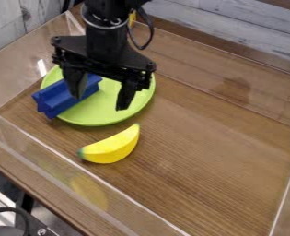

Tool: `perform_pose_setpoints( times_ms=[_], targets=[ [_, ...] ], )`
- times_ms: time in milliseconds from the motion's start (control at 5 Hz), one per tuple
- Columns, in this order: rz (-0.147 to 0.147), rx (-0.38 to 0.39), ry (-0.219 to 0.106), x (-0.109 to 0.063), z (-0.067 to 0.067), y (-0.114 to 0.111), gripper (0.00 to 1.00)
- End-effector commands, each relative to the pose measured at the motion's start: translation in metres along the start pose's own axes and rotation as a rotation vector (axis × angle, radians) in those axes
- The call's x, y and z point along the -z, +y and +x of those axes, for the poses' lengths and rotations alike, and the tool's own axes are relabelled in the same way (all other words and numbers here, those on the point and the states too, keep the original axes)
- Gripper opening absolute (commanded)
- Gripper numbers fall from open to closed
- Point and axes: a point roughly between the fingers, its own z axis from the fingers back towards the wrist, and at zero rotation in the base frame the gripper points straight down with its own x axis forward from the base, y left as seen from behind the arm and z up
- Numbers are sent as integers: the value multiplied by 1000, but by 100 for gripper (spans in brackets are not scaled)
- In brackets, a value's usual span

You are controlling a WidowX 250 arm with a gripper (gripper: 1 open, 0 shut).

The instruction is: Put the banana in the green plate

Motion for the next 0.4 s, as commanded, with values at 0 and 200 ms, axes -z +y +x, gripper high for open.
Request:
perform_pose_setpoints(
  times_ms=[0, 200],
  targets=[
    [1, 4, -19, 0, 2, 3, 100],
    [2, 13, -15, 4, -1, 4, 100]
  ],
)
